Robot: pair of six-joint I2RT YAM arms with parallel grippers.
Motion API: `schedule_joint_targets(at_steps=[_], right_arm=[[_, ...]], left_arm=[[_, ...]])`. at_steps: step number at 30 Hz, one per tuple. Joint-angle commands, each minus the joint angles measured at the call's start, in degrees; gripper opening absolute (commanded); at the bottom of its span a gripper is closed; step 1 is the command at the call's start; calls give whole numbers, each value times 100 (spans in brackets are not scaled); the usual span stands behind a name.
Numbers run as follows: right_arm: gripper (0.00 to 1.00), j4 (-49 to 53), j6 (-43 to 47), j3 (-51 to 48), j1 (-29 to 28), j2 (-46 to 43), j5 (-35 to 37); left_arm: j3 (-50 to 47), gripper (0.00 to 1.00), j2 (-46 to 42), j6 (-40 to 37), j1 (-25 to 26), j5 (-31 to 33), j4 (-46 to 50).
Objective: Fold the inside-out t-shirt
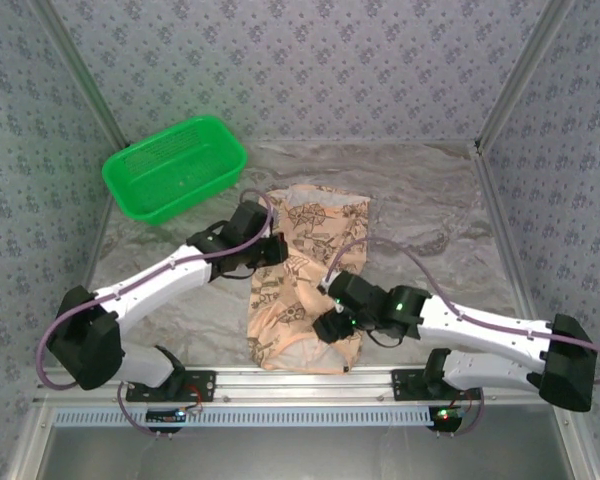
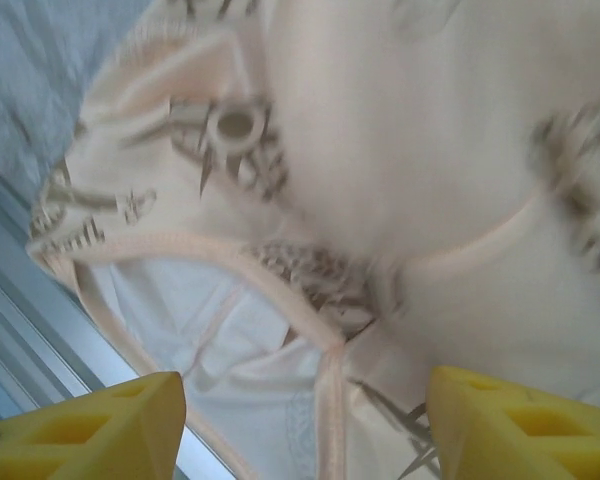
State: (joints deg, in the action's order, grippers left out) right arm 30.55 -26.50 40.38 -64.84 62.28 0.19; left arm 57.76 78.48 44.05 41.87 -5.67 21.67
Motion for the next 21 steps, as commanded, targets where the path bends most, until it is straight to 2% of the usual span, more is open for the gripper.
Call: schedule_joint_targets(at_steps=[1, 3, 6, 12, 15, 17, 19, 21], right_arm=[[68, -86, -247, -216, -478, 311, 473], [68, 47, -497, -232, -556, 542, 1113], [67, 103, -753, -242, -548, 807, 1519], [55, -708, -675, -186, -660, 1452, 726], [57, -937, -269, -179, -967, 1538, 554], [62, -975, -52, -265, -1032, 1565, 479], [62, -967, 84, -318, -1064, 1639, 616], [41, -865, 134, -272, -1070, 1748, 975]], left_arm=[[476, 0, -121, 528, -47, 363, 189], [618, 0, -9, 472, -56, 419, 273], [753, 0, 120, 416, -131, 415, 355], [765, 0, -36, 387, -283, 534, 320], [962, 0, -52, 246, -343, 549, 433], [1172, 0, -52, -15, -371, 578, 552], [1359, 0, -44, -268, -380, 678, 693], [1456, 0, -78, -416, -402, 803, 777]])
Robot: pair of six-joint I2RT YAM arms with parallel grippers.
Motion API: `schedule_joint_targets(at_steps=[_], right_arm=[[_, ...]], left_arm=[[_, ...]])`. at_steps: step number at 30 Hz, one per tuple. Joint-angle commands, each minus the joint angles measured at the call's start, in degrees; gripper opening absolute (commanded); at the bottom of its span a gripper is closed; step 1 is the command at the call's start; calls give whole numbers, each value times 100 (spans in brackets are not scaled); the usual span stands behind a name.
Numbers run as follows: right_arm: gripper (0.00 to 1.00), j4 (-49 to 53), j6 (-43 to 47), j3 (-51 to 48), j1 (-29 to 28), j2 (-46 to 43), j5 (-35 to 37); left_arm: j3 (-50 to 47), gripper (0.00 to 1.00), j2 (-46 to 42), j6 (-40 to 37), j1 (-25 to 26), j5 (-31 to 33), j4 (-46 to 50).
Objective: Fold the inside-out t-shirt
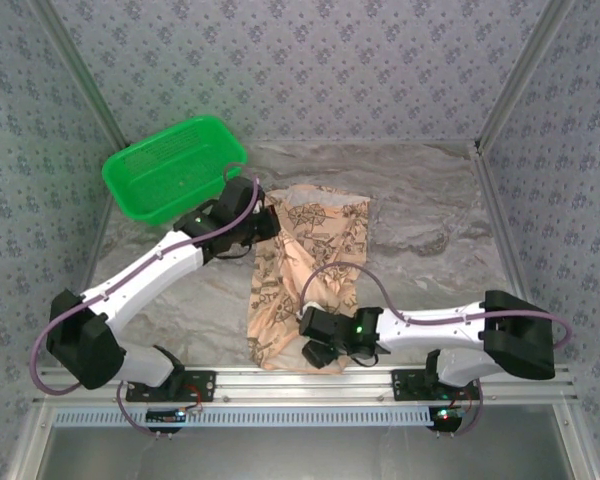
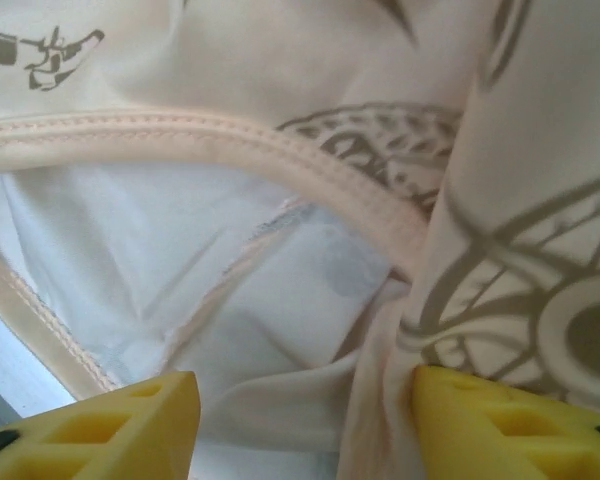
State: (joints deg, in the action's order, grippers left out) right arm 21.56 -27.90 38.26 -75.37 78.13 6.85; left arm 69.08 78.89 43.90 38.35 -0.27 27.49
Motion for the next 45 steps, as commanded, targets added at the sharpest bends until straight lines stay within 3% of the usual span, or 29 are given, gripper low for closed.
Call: schedule_joint_targets(at_steps=[1, 4, 8, 17, 25, 33, 36, 42, 45], right_arm=[[28, 100, 276, -16, -40, 159, 519], [16, 214, 310, 58, -62, -163, 836], [12, 251, 581, -46, -8, -1196, 902], [0, -69, 1134, -407, 907, -2651, 145], [0, -941, 1455, -72, 703, -2004, -528], [0, -1541, 2161, 531, 391, -538, -927], [0, -1783, 2219, 488, 246, -342, -1182], [0, -1320, 2279, 915, 106, -19, -1478], [0, -1778, 1957, 1016, 126, -238, -1845]], left_arm=[[330, 0, -143, -438, -71, 274, 173], [308, 0, -223, -478, -163, 276, 72], [441, 0, -261, -679, -313, 273, 39], [609, 0, -354, -1250, -545, 561, 124], [202, 0, -932, -1419, -1053, 911, 343], [-927, 0, -1758, -1272, -1539, 1222, 424], [-1249, 0, -1905, -1118, -1752, 1196, 570], [-1882, 0, -1974, -918, -2150, 1363, 773], [-2084, 0, -1995, -879, -2378, 1269, 770]])
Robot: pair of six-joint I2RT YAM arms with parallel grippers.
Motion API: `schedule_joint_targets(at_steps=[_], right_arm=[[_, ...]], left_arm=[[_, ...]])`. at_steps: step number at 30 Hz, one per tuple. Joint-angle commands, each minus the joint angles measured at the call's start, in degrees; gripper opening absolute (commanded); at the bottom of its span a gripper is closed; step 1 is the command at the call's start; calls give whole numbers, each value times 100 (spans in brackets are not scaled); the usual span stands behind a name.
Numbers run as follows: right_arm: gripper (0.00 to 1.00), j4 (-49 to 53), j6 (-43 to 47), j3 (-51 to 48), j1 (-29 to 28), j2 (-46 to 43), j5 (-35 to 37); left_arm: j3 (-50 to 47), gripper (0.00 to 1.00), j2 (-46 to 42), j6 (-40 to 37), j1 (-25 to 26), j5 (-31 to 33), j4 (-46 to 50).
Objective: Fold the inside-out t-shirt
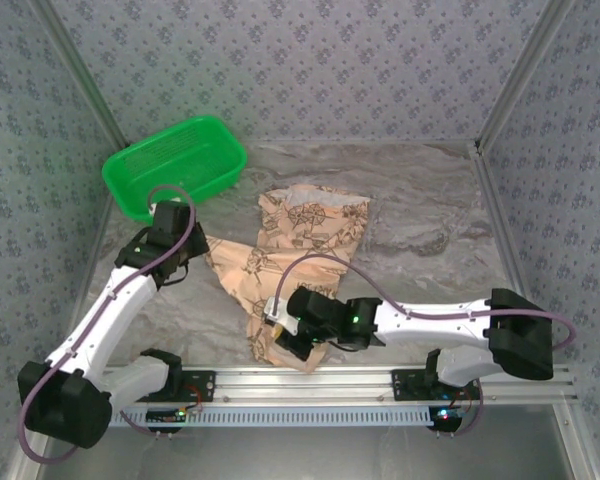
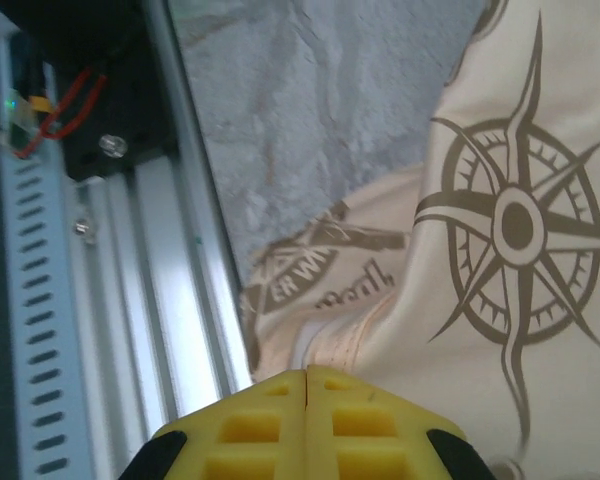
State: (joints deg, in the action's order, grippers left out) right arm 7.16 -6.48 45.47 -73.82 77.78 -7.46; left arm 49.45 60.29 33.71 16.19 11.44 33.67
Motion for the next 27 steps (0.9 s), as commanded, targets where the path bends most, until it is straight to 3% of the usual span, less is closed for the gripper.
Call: schedule_joint_targets(at_steps=[1, 5, 6, 8, 10, 12, 15, 18, 23, 27], right_arm=[[0, -474, -265, 296, -22, -241, -474], [2, -273, -266, 638, 0, 125, -68], [18, 193, -407, 863, -41, 331, 623], [39, 1173, -1007, 1076, -29, 537, 1565], [45, 1818, -1352, 855, 97, 422, 1789], [49, 2269, -1719, 478, 427, 122, 1545], [57, 2453, -2449, -147, 1230, -473, 575], [60, 2523, -2903, -567, 1601, -819, -294], [63, 2421, -3047, -712, 1777, -698, -727], [63, 2103, -2783, -282, 2142, -287, -723]], left_arm=[[-168, 0, -149, 147, -198, 108, 146], [-221, 0, -226, 194, -299, 122, 122], [-213, 0, -247, 207, -315, 105, 98], [-168, 0, -281, 223, -326, 36, 76], [-99, 0, -292, 190, -337, -23, 78], [-16, 0, -288, 188, -335, -54, 76], [77, 0, -290, 272, -338, -278, -22], [119, 0, -302, 207, -331, -636, -270], [91, 0, -410, 164, -332, -809, -549], [157, 0, -425, 105, -327, -1103, -497]])
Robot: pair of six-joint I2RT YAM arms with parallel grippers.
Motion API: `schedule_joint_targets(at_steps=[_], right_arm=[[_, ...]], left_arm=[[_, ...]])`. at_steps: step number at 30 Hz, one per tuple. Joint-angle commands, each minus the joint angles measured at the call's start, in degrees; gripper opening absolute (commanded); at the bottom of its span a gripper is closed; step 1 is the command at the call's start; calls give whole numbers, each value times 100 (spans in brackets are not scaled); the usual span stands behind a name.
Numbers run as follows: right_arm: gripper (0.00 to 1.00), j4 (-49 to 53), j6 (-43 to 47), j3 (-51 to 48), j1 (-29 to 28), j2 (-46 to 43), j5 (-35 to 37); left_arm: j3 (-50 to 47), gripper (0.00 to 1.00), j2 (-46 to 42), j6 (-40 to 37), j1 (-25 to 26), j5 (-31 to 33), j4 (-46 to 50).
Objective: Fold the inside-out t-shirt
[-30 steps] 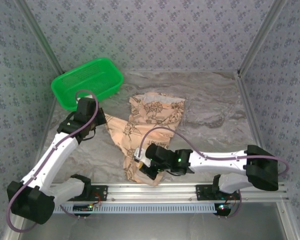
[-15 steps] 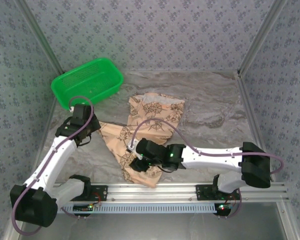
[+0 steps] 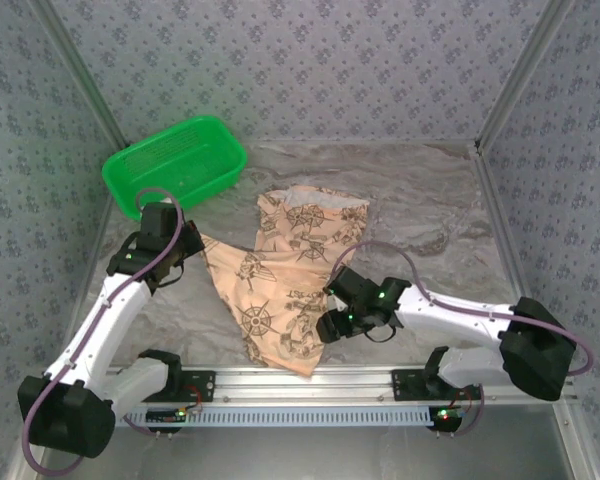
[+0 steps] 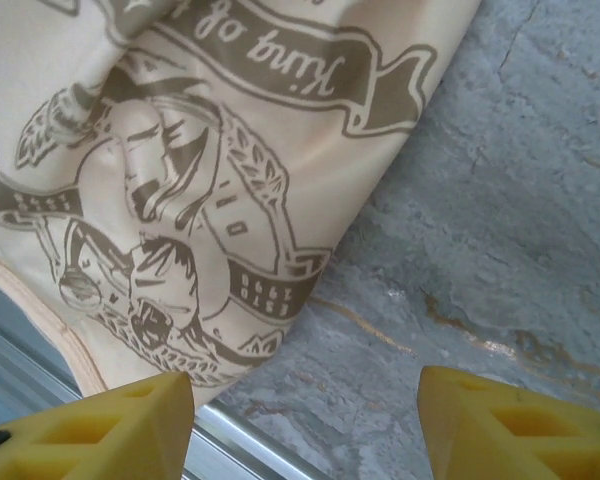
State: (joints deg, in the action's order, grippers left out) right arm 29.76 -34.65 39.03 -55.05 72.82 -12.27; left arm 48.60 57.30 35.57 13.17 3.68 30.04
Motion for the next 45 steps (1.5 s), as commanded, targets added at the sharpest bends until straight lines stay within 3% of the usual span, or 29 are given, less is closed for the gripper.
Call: schedule_joint_targets(at_steps=[1, 4, 6, 12, 20, 27, 30, 35, 37, 39, 40, 41, 45], right_arm=[[64, -25, 243, 591, 498, 297, -185], [67, 441, 618, 1556, 1379, 639, 707], [65, 665, 411, 2253, 1854, 1009, 1313], [62, 662, 444, 4399, 2401, 2774, 1688], [60, 1491, 533, 7119, 2227, 5168, 1585], [65, 2025, 661, 8971, 2009, 6768, 2077], [64, 2324, 539, 9320, 1993, 7142, 2434], [62, 2442, 400, 9061, 1978, 7203, 2918], [52, 2419, 495, 9005, 1987, 7186, 3019], [11, 2319, 608, 8975, 2030, 7178, 2986], [4, 2318, 611, 8966, 2048, 7141, 3016], [0, 2314, 620, 8958, 2059, 7064, 3084], [0, 2400, 435, 8799, 2120, 6304, 3310]], left_arm=[[211, 0, -172, -195, -25, -510, -215], [-19, 0, -349, -500, 64, -1077, -535], [-131, 0, -419, -551, 233, -1192, -583], [-279, 0, -509, -538, 731, -1735, -458], [-577, 0, -535, -575, 1005, -2741, -192], [-760, 0, -617, -543, 1044, -2909, 8], [-691, 0, -634, -598, 1034, -2791, 117], [-605, 0, -747, -721, 1020, -2428, 306], [-557, 0, -780, -789, 1006, -2275, 339], [-478, 0, -790, -849, 989, -2123, 393], [-422, 0, -790, -886, 973, -2093, 423], [-360, 0, -780, -938, 969, -2037, 462], [34, 0, -671, -1409, 964, -1866, 515]])
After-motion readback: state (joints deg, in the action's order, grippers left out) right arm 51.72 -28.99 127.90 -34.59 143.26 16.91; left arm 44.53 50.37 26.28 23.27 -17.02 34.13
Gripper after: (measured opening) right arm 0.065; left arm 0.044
